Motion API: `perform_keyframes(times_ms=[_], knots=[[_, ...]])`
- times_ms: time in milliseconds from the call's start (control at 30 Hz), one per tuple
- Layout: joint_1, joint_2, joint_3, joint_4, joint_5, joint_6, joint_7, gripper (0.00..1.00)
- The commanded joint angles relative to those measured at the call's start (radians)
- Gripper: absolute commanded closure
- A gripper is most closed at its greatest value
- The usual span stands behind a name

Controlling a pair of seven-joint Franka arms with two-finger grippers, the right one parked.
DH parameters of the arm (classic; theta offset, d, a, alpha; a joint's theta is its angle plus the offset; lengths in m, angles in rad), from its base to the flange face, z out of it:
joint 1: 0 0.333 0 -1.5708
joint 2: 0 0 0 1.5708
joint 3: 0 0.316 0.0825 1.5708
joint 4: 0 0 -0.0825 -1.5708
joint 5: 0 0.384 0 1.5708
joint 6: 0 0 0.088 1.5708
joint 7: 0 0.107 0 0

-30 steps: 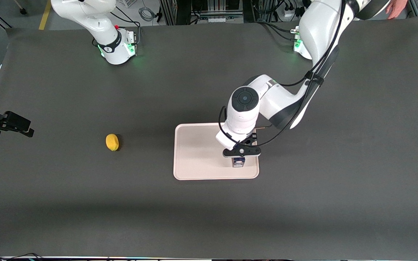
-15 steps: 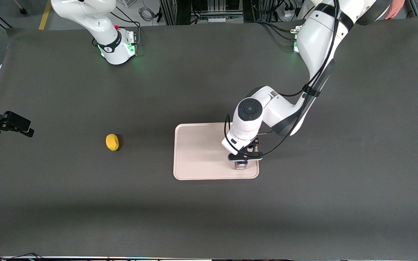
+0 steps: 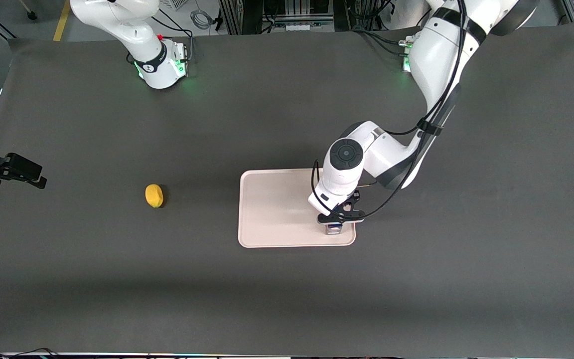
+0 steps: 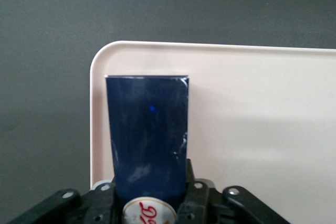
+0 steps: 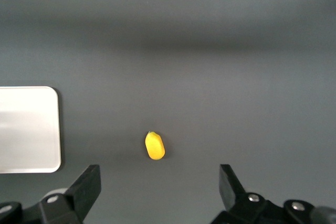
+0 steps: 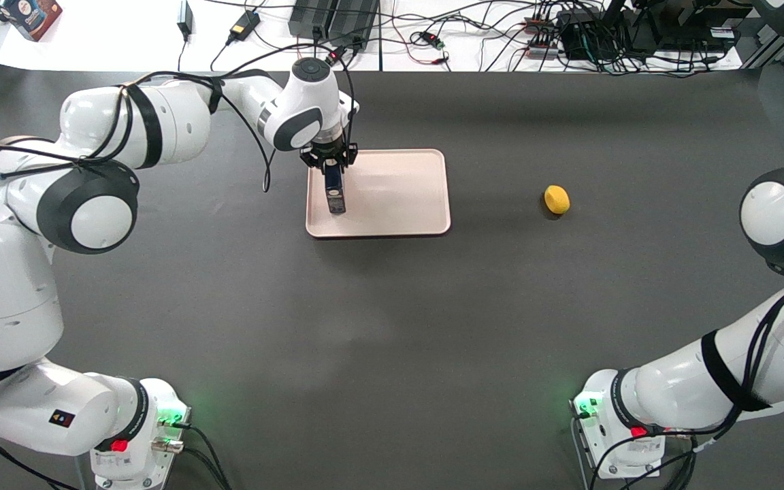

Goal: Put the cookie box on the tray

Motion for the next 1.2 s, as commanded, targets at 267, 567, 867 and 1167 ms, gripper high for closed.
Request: perform_keyframes(times_ms=[267,567,867,1167], knots=[[-0.003,-0.002,0.001,0.020,0.006,0.016,-0.060,0.00],[0.003,-0.024,0.000,0.078,-0.002,-0.010,-0.054,0.00],[0.037,-0.087,-0.005,0.158,-0.026,-0.123,0.027,0.00],[0.121,-0.189,0.044,0.221,-0.215,-0.281,0.286,0.00]])
